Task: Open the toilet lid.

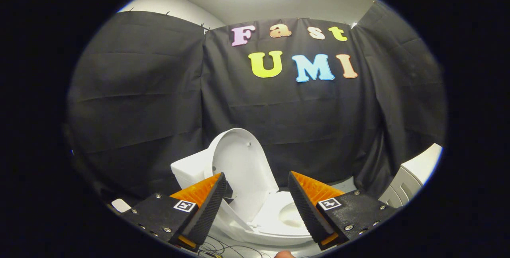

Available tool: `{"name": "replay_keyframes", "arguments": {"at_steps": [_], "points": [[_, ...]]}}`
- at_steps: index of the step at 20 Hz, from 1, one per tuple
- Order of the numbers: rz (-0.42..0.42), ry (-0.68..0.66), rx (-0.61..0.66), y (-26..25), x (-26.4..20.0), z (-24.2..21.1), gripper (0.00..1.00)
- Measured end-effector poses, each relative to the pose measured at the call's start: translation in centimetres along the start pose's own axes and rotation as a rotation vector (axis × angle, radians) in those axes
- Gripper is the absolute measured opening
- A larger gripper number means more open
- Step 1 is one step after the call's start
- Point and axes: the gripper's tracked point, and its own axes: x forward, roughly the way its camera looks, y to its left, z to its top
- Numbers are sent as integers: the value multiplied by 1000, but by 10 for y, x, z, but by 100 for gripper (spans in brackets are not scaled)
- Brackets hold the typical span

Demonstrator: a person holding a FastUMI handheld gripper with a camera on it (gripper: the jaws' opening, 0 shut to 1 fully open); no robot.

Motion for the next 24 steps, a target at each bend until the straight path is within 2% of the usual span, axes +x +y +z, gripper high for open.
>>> {"name": "replay_keyframes", "arguments": {"at_steps": [5, 15, 24], "points": [[-58, -40, -8, -46, -25, 9, 96], [-129, -67, -10, -107, -67, 13, 95], [-204, -35, 36, -157, -88, -15, 95]]}}
